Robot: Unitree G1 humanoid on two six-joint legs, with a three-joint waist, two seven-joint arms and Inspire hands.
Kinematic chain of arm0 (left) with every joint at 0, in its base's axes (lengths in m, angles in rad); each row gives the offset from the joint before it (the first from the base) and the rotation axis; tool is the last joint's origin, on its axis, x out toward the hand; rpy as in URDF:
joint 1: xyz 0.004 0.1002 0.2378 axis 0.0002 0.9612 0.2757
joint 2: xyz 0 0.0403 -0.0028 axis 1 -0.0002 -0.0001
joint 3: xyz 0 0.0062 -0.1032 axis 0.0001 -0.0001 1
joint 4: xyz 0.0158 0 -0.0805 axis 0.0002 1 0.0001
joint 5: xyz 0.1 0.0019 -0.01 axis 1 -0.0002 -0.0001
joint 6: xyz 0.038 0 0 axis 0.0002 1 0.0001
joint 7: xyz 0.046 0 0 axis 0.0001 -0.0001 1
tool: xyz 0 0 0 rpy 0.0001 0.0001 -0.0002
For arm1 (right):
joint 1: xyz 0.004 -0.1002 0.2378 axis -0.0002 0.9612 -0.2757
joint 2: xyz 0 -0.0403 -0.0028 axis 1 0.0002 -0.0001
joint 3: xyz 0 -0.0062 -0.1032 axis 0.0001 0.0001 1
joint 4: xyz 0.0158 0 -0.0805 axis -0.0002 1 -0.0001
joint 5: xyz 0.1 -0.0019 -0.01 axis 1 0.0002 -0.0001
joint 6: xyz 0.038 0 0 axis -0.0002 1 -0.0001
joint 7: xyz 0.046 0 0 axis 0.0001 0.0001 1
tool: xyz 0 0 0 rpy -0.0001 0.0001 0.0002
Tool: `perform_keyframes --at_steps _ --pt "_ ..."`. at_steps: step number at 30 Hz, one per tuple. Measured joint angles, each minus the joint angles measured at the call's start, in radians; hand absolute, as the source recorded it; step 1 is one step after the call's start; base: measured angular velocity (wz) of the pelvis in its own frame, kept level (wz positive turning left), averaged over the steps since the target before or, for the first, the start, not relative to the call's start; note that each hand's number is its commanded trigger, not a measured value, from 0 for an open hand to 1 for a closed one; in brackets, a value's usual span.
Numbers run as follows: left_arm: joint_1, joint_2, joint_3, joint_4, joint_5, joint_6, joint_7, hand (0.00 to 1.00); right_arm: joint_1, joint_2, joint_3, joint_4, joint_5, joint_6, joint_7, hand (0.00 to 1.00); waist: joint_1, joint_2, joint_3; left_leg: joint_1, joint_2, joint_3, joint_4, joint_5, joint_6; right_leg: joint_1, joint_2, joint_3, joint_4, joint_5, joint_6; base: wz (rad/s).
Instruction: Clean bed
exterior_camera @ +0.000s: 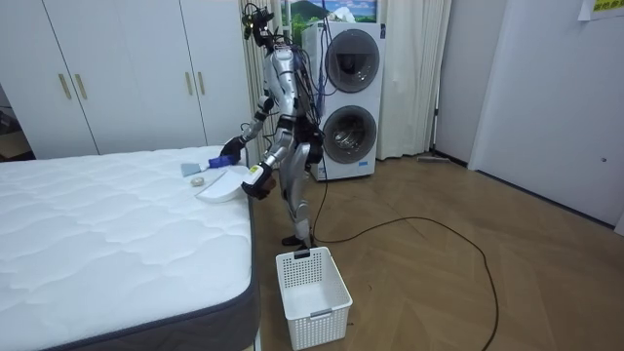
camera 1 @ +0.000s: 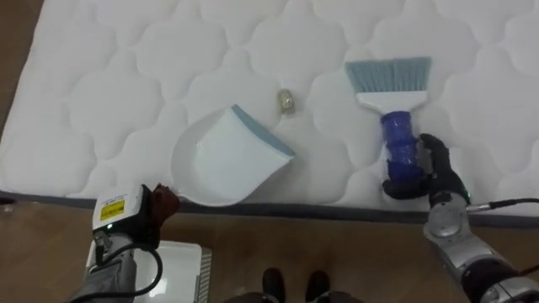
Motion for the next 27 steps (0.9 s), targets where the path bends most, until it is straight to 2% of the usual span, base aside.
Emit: perform_keyframes --at_steps 6,12,19,23,27 --pt "0.000 -0.001 -0.001 -0.005 0.000 0.010 -0.001 1.00 -0.021 -0.013 0.002 0.001 -0.007 0.038 -0.016 1.00 0.005 -0.002 0.0014 -0.002 0.001 0.000 0.006 0.000 0.000 -0.001 0.001 0.000 0.002 -0.001 -0.001 0.00" --pt "0.003 -0.006 -0.001 -0.004 0.000 0.010 -0.001 1.00 -0.020 0.006 0.002 0.006 -0.004 0.056 0.009 1.00 0.009 -0.006 0.0036 -0.004 0.001 0.000 0.010 0.000 0.000 0.001 0.000 0.002 -0.001 -0.001 -0.001 0.00" --pt "0.004 -0.006 -0.002 -0.006 0.000 0.009 0.003 1.00 -0.020 0.014 0.018 0.038 0.128 0.055 0.059 1.00 0.005 -0.015 0.0044 0.005 0.001 -0.001 0.010 0.000 0.000 0.016 0.000 -0.002 -0.008 -0.001 0.000 0.00" --pt "0.004 -0.006 -0.001 -0.007 0.000 0.011 0.000 1.00 -0.019 0.014 0.009 0.061 0.146 0.062 0.098 1.00 0.001 -0.017 0.0031 0.008 0.003 -0.003 0.010 0.000 0.000 0.027 0.003 -0.005 -0.020 0.000 0.002 0.00" --pt "0.004 -0.005 0.000 -0.006 0.002 0.018 0.001 1.00 -0.020 0.015 -0.006 0.075 0.151 0.064 0.129 1.00 -0.002 -0.029 0.0012 0.012 0.003 -0.004 0.010 0.001 0.000 0.030 0.002 -0.005 -0.019 0.000 0.002 0.00"
